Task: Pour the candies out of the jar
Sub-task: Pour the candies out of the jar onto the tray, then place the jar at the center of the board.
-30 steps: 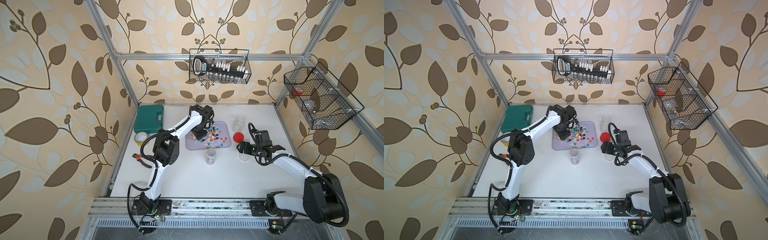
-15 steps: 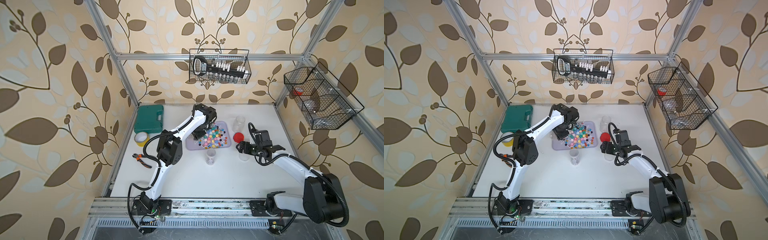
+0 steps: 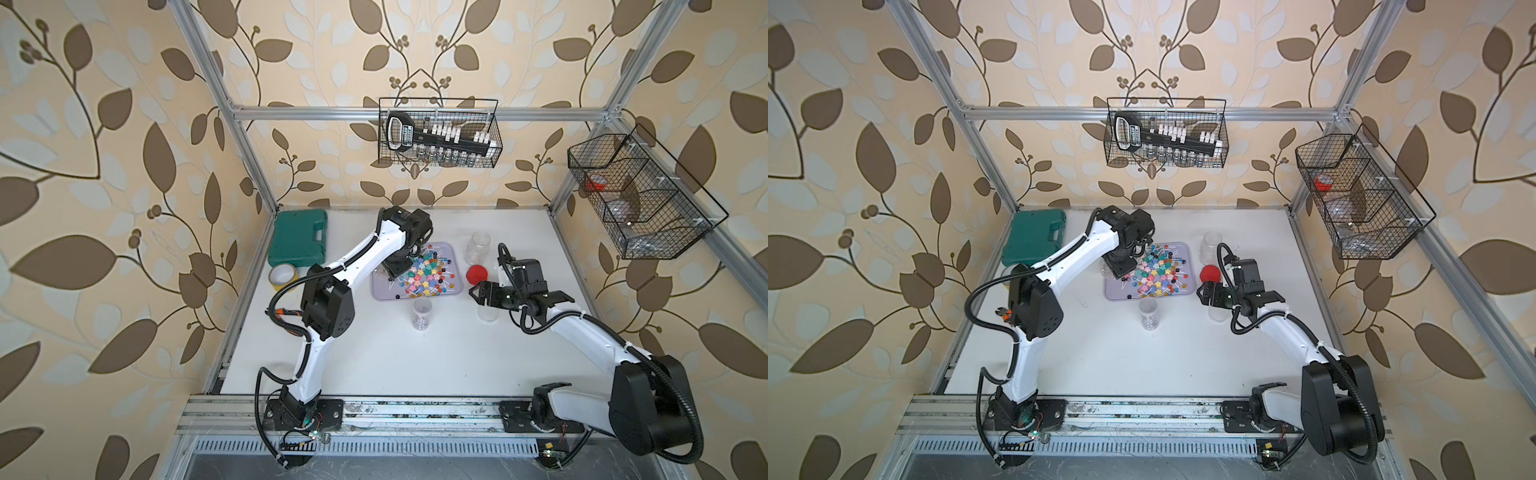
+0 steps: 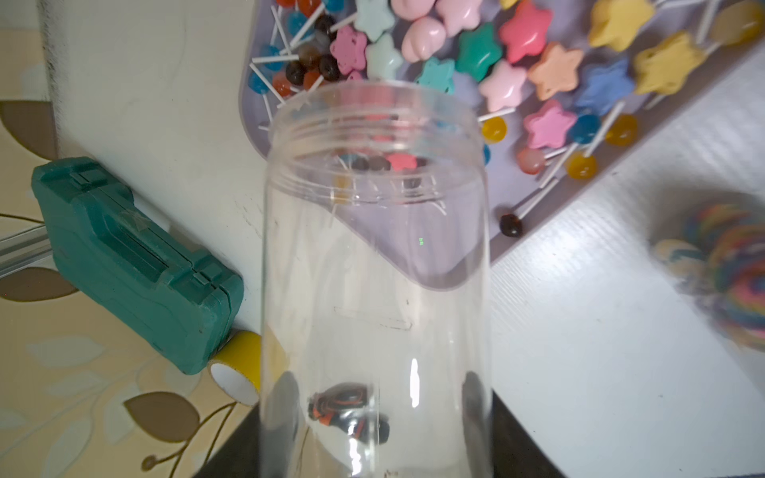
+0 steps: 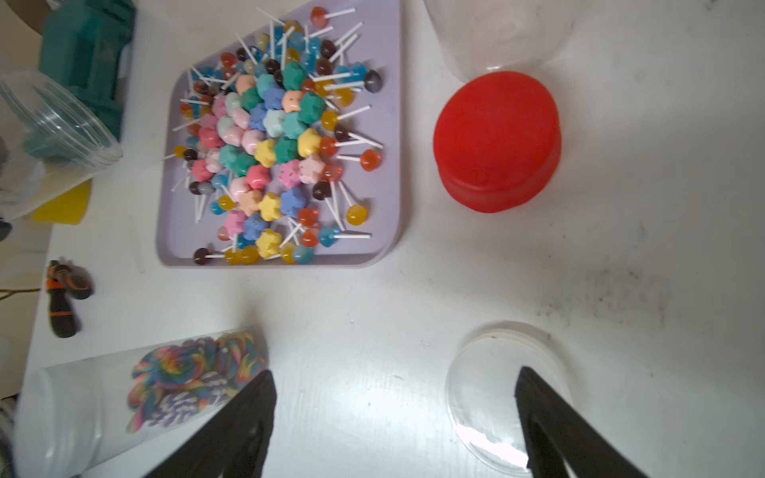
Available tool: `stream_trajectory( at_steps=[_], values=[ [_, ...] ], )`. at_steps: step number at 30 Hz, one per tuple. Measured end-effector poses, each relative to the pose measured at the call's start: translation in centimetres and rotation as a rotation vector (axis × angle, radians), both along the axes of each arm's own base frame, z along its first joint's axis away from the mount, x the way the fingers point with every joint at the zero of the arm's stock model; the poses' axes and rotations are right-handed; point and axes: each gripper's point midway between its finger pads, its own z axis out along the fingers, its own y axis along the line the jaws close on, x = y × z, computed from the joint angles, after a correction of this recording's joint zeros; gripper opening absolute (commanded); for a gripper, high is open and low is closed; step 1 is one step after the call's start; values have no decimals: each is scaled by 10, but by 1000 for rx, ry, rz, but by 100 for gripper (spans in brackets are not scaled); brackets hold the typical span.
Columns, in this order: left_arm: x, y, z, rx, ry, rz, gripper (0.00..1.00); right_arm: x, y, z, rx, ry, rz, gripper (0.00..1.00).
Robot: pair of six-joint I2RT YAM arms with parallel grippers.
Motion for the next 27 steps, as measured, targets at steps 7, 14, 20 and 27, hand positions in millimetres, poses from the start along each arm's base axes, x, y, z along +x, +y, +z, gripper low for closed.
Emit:
stream_trajectory(
  at_steps=[7,14,20,27],
  values=[
    [-41,8,69,-457,-127,-67,57,19,43,108,198,-230,187,68],
    [-90,0,102,-832,-210,-253,60,26,91,235,371,-431,461,66],
    [-95,-14,120,-970,-219,-348,59,16,150,266,464,-399,713,67],
    [-95,-18,119,-1023,-204,-374,60,-4,184,257,504,-298,848,62]
  ],
)
